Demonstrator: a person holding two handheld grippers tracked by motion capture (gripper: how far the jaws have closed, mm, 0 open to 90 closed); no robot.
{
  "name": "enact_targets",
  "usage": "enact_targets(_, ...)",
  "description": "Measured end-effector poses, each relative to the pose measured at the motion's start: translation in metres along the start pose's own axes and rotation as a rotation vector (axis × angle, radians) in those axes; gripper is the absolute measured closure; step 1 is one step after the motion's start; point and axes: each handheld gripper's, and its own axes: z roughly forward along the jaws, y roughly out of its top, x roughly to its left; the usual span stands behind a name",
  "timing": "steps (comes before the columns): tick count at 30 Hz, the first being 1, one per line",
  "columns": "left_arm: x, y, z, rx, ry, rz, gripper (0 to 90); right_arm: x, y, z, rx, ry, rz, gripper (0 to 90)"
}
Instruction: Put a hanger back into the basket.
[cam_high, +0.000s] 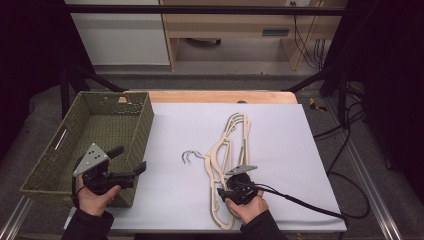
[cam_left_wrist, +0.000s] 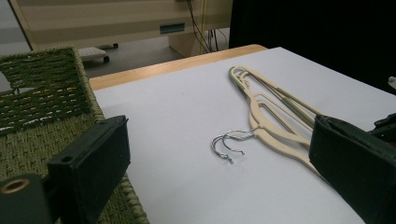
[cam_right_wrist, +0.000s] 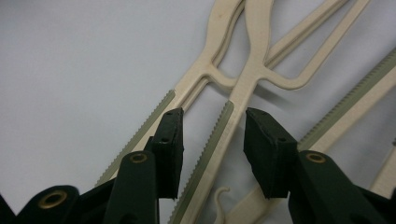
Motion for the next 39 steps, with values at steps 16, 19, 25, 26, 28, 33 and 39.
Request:
enact_targets(16,-0.017,0.000,0.008,0.010,-0.035,0.030,6.1,-0.009,0.003,0.002,0.058,-0.089,0.078,79.7)
enact_targets(19,-0.018,-0.001,0.010,0.016,-0.039,0.033,6.1,-0.013,0.003,-0.001,0.061,-0.057,0.085,79.9)
enact_targets(25,-0.024,-0.003,0.016,0.035,-0.056,0.040,6.3,-0.022,0.004,-0.011,0.047,-0.045,0.067,80.5)
enact_targets(26,-0.025,-0.004,0.017,0.039,-0.060,0.043,6.3,-0.022,0.004,-0.011,0.047,-0.045,0.067,80.5)
enact_targets(28,-0.029,-0.004,0.022,0.053,-0.072,0.052,6.6,-0.027,0.005,-0.017,0.022,-0.018,0.064,80.6)
enact_targets(33,-0.036,0.000,0.034,0.079,-0.098,0.074,7.7,-0.029,0.007,-0.027,-0.002,0.025,0.044,80.6)
enact_targets(39,-0.047,0.001,0.053,0.115,-0.133,0.096,8.4,-0.030,0.009,-0.036,-0.033,0.069,0.028,80.5)
